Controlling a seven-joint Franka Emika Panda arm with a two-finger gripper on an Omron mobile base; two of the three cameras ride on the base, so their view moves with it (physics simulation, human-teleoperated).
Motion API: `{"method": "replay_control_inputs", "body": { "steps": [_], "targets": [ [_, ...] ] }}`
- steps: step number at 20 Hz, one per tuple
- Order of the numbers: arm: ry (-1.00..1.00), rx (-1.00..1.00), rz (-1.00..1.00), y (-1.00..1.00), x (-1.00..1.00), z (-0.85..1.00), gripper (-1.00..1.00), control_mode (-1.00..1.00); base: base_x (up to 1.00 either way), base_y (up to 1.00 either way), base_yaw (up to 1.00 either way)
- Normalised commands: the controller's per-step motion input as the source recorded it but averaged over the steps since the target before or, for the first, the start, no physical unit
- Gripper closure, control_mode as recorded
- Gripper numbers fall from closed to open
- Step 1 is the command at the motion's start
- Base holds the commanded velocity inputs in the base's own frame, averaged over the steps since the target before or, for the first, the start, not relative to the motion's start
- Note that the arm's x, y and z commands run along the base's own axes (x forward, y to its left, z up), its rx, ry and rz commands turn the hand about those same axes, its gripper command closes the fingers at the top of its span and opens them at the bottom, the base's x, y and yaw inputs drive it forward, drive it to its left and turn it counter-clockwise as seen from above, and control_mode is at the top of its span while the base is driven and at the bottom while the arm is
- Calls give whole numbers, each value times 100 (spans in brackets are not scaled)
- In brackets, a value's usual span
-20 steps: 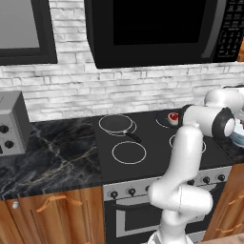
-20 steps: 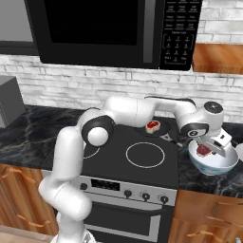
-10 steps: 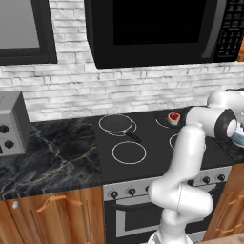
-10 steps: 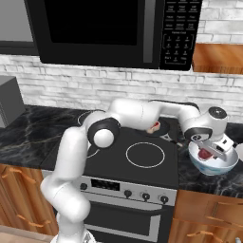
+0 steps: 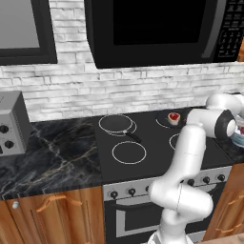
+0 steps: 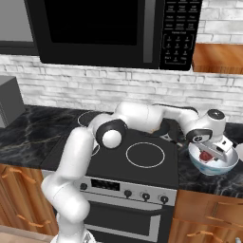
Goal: Place one of the steaks on the plate and the other in the bowl. Then place the bowl in the fridge.
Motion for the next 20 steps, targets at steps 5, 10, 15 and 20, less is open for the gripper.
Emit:
{"method": "replay_control_inputs", "body": {
  "steps": [5, 10, 15, 20],
  "targets": [
    [2, 1, 0, -23, 1, 0, -100, -100, 0, 0, 0],
    [2, 0, 0, 0, 0, 1, -100, -100, 0, 0, 0],
    [0, 0, 0, 0, -2, 21, -100, -100, 0, 0, 0],
    [-7, 0, 1, 33, -39, 58, -100, -100, 0, 0, 0]
  ]
}}
